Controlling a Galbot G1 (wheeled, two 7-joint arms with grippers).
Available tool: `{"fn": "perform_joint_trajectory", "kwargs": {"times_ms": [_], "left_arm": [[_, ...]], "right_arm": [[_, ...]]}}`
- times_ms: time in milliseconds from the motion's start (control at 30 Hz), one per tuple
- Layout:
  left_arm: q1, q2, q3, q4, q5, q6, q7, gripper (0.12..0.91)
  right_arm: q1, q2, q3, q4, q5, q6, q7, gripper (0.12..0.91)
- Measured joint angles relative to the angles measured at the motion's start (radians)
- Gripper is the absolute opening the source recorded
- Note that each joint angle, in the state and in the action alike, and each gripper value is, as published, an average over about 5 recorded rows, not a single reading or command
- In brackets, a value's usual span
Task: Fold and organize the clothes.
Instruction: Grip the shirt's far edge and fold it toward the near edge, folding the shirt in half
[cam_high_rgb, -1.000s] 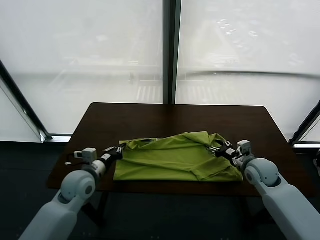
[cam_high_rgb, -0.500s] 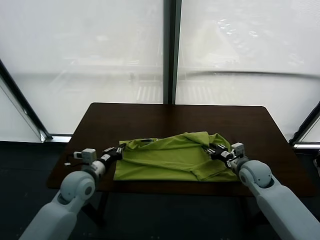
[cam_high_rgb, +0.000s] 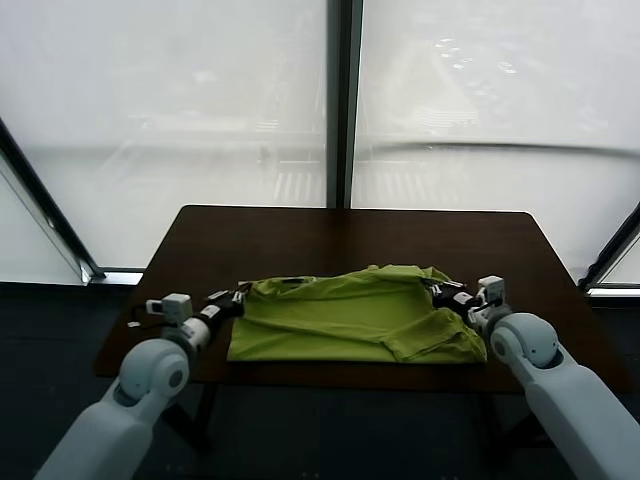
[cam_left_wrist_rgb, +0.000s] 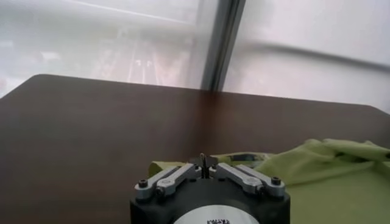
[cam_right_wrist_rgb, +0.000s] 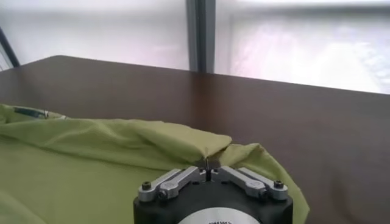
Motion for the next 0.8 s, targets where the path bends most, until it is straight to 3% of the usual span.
{"fn": "perform_joint_trajectory", "kwargs": {"times_ms": [300, 800], "left_arm": [[0.032, 0.018, -0.029, -0.045, -0.002, 0.004, -0.005, 0.182], [0.199, -0.011, -0.103, -0.156, 0.035, -0.001, 0.0, 0.182]], "right_arm": [[-0.037, -0.058, 0.049, 0.049, 0.052, -0.012, 0.016, 0.14], [-0.15, -0.205, 0.102, 0.182, 0.107, -0.07, 0.04, 0.14]]}}
